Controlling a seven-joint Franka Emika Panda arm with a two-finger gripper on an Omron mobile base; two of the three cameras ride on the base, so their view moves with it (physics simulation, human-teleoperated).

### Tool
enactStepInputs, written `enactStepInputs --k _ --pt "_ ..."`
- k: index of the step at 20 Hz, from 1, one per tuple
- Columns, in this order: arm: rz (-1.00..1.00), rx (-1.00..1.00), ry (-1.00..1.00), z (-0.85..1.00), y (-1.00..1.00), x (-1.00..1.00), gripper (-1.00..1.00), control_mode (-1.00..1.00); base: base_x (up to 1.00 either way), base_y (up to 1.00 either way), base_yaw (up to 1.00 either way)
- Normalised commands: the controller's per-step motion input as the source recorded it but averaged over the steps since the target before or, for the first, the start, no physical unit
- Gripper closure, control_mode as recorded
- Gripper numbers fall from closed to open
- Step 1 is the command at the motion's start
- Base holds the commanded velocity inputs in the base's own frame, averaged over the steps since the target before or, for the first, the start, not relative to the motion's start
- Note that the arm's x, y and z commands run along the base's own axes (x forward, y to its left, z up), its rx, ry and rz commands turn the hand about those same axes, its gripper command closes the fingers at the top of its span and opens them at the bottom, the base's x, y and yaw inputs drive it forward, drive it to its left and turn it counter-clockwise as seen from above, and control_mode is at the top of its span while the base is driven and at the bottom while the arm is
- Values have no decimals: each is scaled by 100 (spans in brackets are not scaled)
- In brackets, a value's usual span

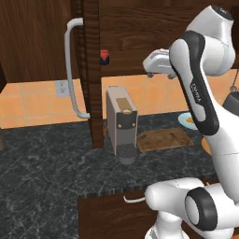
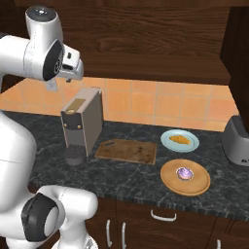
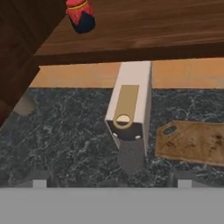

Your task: From the different types of pastries on the counter, select a croissant and place it on the cutting board. Then retrieve a jar of jam from the cabinet and place it alongside the croissant on the cutting board.

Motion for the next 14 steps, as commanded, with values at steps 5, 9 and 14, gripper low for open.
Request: enactStepInputs --k 5,9,14 --pt "12 0 -16 37 57 0 -100 -100 0 0 0" --pt "14 0 -25 8 12 11 -100 -100 0 0 0" --pt "13 0 -32 5 0 17 -100 -100 0 0 0"
